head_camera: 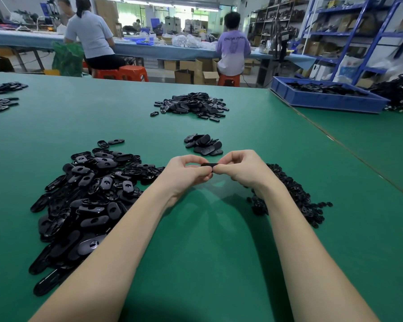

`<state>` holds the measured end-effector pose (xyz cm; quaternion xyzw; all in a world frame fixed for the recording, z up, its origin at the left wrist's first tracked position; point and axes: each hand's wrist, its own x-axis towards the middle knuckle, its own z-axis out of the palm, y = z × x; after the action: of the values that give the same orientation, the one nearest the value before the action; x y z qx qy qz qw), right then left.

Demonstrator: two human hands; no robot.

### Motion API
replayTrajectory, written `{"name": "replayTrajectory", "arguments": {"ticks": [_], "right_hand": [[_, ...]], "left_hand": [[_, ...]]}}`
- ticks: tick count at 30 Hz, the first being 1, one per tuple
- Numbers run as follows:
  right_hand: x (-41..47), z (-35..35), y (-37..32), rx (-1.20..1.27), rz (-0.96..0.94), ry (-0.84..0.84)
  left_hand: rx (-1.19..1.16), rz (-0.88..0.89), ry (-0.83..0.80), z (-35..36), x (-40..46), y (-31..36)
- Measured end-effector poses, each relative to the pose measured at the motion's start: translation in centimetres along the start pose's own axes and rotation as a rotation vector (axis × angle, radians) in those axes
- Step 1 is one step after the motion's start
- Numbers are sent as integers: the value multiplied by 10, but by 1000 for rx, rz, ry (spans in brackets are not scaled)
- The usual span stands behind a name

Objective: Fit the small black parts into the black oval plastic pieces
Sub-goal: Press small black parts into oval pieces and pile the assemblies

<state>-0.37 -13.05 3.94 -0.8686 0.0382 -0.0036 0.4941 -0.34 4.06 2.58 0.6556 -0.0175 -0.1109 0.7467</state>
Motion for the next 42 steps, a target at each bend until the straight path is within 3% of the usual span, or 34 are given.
{"name": "replayTrajectory", "arguments": {"ticks": [9, 12, 19, 24, 28, 37, 42], "right_hand": [[-1, 9, 2, 19, 20, 49], [-2, 8, 2, 125, 8, 29], [-6, -2, 4, 179, 44, -34], [-7, -5, 7, 176, 73, -4], [-8, -4, 10, 192, 72, -29], [-8, 2, 7, 189, 60, -96], [-8, 3, 9, 173, 57, -118]], "left_hand": [[141, 45, 57, 0, 5, -4], [189, 111, 19, -5, 6, -2], [585, 257, 50, -18, 12, 0], [613, 234, 241, -26, 33, 11], [748, 153, 285, -30, 67, 31], [676, 89, 397, -20, 109, 26], [576, 96, 367, -25, 106, 24]]}}
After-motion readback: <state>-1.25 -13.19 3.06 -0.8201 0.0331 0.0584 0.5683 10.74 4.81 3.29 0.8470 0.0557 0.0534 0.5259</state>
